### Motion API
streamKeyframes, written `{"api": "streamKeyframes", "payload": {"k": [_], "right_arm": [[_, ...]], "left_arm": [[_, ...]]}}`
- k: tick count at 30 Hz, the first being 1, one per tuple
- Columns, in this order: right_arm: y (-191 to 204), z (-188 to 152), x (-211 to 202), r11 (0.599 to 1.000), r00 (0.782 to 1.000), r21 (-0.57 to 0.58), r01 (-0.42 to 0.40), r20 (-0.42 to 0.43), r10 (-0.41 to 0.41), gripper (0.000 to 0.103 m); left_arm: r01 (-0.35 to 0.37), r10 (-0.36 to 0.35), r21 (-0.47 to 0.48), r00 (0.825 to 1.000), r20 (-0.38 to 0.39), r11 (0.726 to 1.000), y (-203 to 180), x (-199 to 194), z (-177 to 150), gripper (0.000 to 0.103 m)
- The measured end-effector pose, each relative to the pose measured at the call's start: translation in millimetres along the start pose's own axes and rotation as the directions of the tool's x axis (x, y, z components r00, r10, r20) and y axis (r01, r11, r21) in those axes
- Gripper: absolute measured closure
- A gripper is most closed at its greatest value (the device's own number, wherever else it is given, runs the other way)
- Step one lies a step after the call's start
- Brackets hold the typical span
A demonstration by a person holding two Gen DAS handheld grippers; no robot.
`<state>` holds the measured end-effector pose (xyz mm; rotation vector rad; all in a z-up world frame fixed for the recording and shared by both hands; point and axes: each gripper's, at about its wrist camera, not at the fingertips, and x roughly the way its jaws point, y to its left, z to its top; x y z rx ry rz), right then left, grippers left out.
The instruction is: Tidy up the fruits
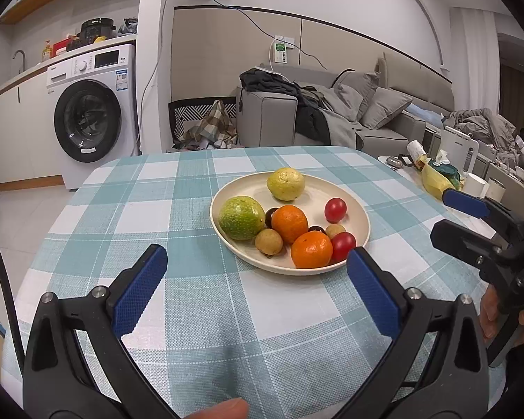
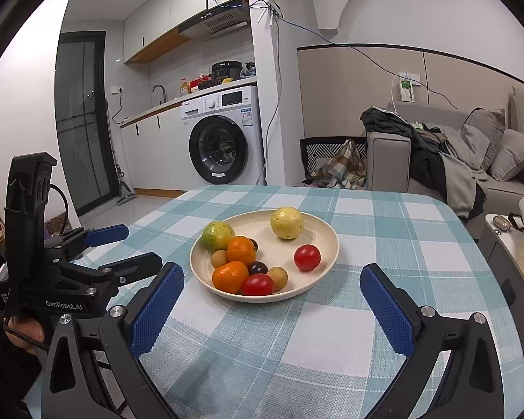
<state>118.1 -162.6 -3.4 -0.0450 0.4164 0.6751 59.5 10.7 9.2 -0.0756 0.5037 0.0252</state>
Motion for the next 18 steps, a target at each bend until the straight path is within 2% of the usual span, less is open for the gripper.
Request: {"api": "streamKeyframes", "payload": {"k": [18], "right_arm": [[-0.6,-0.6,-1.0,1.0,1.0,0.009,0.0,0.0,0.0,0.0]], "left_arm": [[-0.004,0.004,-0.001,1.0,0.002,1.0,0.4,-1.4,0.3,0.001]]}}
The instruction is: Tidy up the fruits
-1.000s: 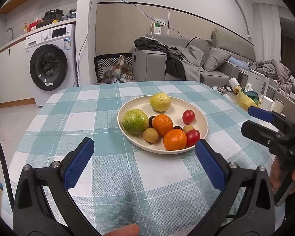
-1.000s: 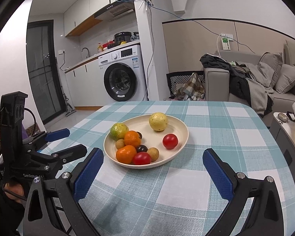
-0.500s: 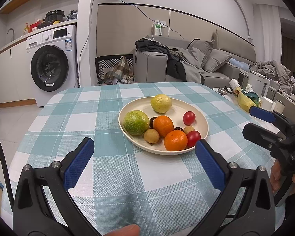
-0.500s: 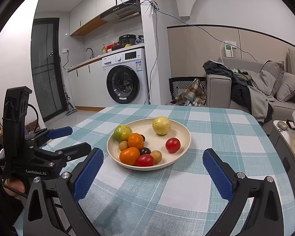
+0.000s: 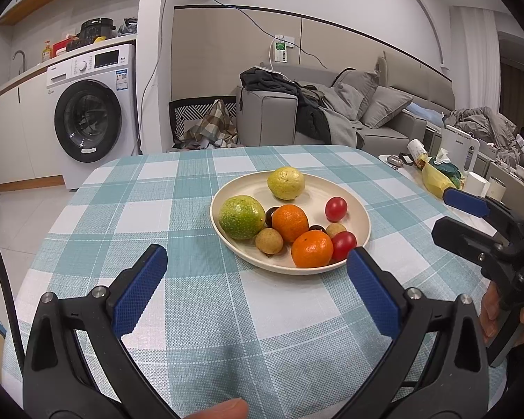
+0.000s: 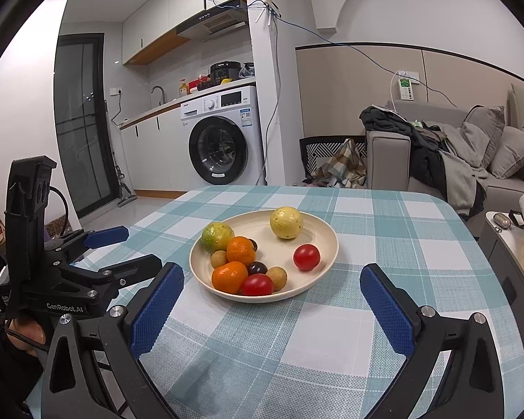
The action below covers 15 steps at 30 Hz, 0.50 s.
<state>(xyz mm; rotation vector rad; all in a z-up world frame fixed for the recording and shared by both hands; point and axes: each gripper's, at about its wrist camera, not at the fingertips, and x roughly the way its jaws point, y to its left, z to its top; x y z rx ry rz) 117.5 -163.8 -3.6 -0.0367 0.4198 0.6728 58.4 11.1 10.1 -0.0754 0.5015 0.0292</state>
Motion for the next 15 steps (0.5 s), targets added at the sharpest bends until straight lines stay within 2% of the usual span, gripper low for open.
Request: {"api": "streamKeyframes", "payload": {"k": [15], "right_arm": [[-0.4,-0.1,-0.2,1.0,1.0,0.0,-0.001,0.0,0.001,0.0]], "left_arm": [[0.0,0.0,0.0,1.0,0.0,1.0,0.1,0.1,-0.3,0.001]]}}
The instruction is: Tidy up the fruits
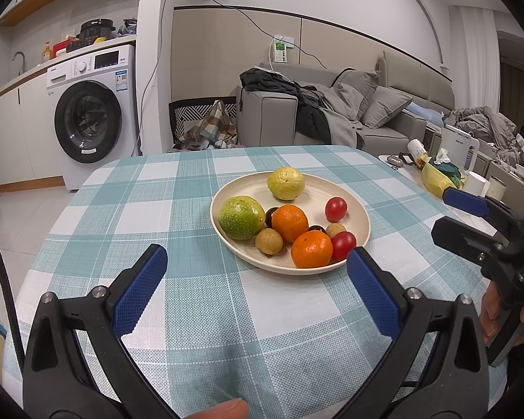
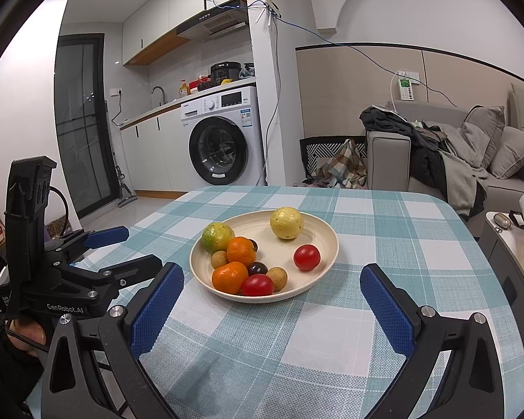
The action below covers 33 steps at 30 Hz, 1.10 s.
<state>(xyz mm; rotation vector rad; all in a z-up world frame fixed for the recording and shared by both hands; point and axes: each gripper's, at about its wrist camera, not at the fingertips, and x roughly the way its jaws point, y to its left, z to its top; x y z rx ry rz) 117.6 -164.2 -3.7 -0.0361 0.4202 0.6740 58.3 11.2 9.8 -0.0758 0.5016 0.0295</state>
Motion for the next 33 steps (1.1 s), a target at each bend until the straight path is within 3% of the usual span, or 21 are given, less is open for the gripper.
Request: {"api": "streamKeyframes", "payload": {"k": [33], "right_arm": [[0.0,0.3,0.1,1.0,1.0,-0.003,-0.002,-0.001,0.002,0.0]], "left_arm": [[0.003,-0.003,0.001,1.0,0.006,1.0,-2.2,-0.6,-0.4,0.0]]}}
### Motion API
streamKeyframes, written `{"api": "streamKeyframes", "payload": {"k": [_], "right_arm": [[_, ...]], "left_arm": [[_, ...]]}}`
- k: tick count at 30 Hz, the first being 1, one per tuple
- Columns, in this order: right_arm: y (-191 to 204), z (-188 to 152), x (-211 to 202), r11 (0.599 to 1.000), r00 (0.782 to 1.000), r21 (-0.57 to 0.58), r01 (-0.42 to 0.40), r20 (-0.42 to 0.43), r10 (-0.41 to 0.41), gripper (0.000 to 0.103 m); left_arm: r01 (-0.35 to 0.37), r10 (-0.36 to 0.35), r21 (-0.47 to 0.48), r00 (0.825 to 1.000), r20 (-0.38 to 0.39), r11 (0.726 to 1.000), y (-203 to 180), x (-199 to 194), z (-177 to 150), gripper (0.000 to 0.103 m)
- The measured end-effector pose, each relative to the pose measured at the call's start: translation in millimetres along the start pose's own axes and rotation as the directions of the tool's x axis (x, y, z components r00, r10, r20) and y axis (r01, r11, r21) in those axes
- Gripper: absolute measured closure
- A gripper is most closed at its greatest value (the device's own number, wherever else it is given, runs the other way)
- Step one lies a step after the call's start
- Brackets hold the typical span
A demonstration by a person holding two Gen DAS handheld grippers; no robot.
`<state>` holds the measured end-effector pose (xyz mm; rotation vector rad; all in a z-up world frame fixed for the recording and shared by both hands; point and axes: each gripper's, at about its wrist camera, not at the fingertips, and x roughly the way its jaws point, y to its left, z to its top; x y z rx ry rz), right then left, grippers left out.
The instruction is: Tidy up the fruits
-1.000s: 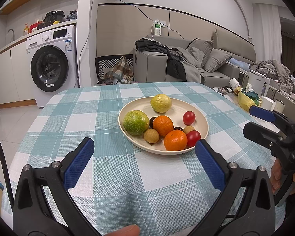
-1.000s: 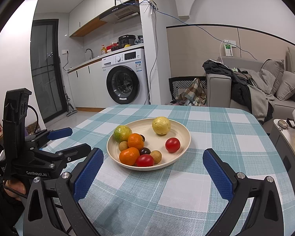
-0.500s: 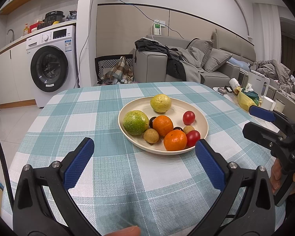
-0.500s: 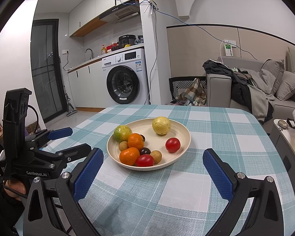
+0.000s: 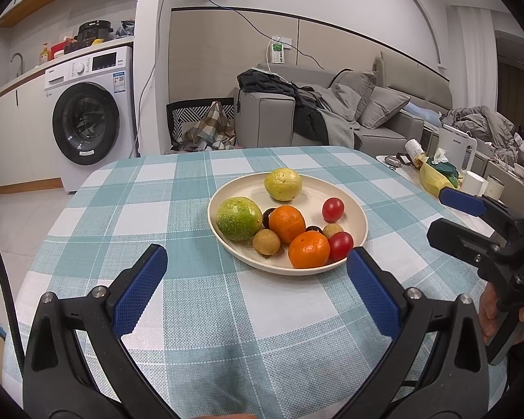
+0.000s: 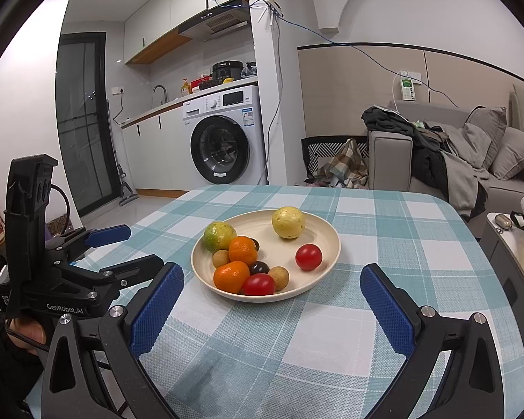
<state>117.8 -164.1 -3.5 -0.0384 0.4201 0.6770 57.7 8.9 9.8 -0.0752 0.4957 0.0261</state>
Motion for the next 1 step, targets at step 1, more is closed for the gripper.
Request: {"api": "streamKeyframes", "payload": {"k": [1], "right_arm": [[0.0,-0.1,-0.2,1.0,1.0,0.0,0.0,-0.001,0.0,0.0]], "left_arm": [[-0.001,0.001,0.0,1.0,-0.001,1.0,-0.1,-0.1,0.0,0.0]]}}
